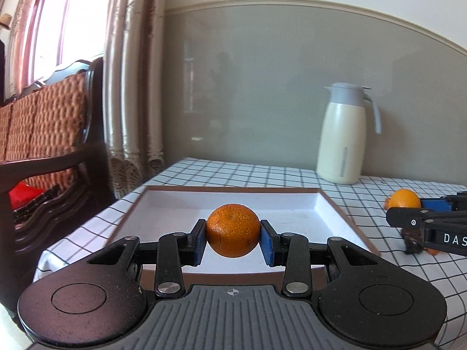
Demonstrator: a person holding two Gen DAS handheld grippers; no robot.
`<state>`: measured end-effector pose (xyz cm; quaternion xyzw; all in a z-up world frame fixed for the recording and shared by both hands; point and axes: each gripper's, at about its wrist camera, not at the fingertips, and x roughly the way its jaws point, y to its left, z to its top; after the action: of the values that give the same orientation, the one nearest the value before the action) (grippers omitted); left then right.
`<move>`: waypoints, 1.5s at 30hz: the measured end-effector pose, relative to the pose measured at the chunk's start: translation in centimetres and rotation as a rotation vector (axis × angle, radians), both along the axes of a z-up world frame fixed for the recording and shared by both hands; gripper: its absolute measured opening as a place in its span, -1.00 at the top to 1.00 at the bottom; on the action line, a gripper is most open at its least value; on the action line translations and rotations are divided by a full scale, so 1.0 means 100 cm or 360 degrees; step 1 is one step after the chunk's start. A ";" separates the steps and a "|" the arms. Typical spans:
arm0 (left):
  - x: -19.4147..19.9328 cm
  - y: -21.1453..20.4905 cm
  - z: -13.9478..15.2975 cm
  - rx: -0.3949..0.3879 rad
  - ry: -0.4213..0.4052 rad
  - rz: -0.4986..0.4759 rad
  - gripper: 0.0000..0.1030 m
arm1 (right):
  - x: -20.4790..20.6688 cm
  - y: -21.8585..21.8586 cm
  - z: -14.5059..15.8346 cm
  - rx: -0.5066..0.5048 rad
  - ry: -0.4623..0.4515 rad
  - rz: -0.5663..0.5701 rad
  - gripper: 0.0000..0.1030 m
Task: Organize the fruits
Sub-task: 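Lift the orange with the left gripper and carry it over the tray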
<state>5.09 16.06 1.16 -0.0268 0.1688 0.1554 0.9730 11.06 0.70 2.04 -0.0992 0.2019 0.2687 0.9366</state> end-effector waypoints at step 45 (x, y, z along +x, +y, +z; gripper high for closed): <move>0.065 0.093 -0.028 -0.0048 0.0148 0.0328 0.25 | 0.095 0.057 -0.029 -0.0007 0.0176 -0.0003 0.51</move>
<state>11.63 25.32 -1.65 -0.0512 0.2124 0.2530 0.9425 20.56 6.35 -0.84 -0.0860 0.2540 0.2723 0.9241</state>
